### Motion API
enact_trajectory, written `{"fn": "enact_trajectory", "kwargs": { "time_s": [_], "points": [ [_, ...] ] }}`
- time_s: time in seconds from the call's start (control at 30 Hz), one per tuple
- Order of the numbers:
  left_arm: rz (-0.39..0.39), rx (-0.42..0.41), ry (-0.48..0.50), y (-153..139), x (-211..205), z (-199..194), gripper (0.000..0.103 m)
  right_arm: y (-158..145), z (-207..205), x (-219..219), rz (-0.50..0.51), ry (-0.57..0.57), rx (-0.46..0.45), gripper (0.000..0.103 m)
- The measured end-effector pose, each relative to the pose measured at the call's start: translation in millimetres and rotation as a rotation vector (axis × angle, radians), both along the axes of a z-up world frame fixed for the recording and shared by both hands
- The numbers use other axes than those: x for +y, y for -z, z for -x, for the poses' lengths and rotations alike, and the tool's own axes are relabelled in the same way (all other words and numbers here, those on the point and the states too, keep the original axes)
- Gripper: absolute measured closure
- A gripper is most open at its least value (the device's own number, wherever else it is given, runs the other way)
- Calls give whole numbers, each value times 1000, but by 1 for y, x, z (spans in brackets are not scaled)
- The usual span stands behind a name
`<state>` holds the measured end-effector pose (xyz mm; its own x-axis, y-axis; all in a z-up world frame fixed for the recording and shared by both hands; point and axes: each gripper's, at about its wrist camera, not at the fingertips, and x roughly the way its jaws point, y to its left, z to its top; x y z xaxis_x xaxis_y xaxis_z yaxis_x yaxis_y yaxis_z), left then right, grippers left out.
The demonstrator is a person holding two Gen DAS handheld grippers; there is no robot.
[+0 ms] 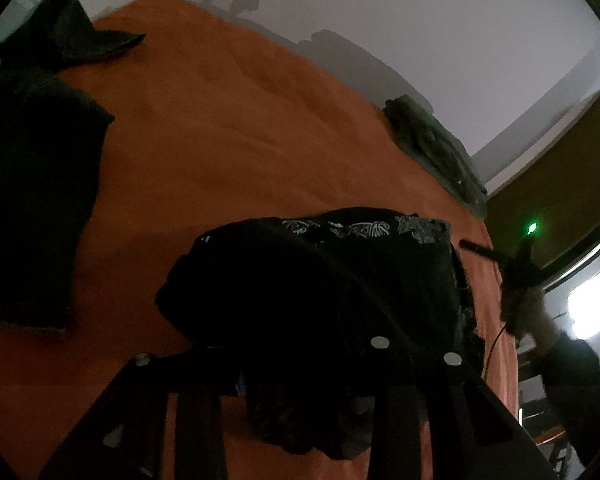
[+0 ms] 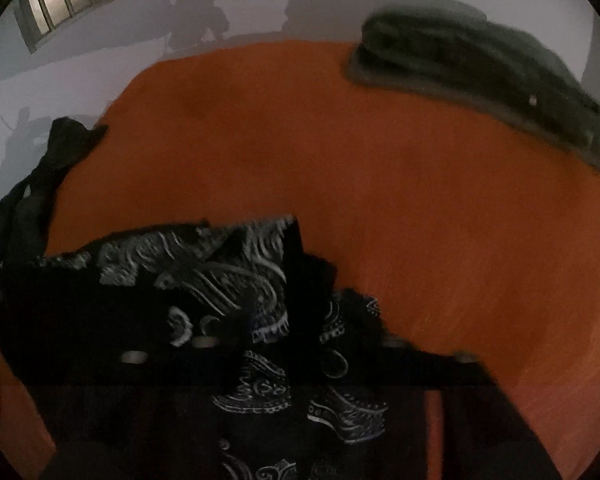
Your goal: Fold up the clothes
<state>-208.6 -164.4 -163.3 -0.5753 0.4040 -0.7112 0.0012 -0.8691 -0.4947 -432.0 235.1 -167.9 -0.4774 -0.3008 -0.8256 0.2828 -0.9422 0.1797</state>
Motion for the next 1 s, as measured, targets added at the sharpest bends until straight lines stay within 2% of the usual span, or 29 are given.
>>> {"fn": "enact_trajectory", "kwargs": {
  "time_s": [0.03,0.07,0.13,0.2,0.3,0.33,0.37,0.4,0.43,0.53,0.67,0.77,0.8,0.87,0.93,1.0],
  "points": [
    [3,-3,4,-1,-1,-1,69,-6,1,0,43,-24,11,31],
    [5,-9,5,1,-1,-1,68,-12,3,0,85,-48,23,24],
    [9,-21,7,4,-1,0,68,-11,11,-7,144,-121,0,21],
    [-6,-18,-1,5,-2,-2,67,3,27,-18,143,-184,-65,21],
    [3,-2,8,6,-1,-7,67,34,53,-24,109,-158,-174,21],
    [19,12,11,5,0,-10,73,44,59,-23,102,-137,-210,24],
    [25,31,14,3,1,-13,81,51,62,-18,114,-111,-236,55],
    [28,51,19,1,2,-18,85,47,58,-15,136,-114,-209,78],
    [31,71,23,-1,3,-22,88,42,54,-11,159,-116,-181,95],
    [43,109,42,-9,9,-32,88,-4,12,10,229,-87,41,99],
    [21,151,77,-23,19,-26,89,-56,-42,55,295,31,209,100],
    [22,171,113,-37,34,-3,89,-98,-83,94,320,147,328,100],
    [46,153,112,-37,38,8,89,-103,-81,100,302,157,324,100],
    [105,103,99,-33,45,34,89,-96,-61,102,214,162,256,100],
    [139,19,67,-13,45,58,89,-60,-29,96,145,179,118,99],
    [167,-69,33,6,43,76,81,-21,0,93,94,185,-23,96]
  ]
}}
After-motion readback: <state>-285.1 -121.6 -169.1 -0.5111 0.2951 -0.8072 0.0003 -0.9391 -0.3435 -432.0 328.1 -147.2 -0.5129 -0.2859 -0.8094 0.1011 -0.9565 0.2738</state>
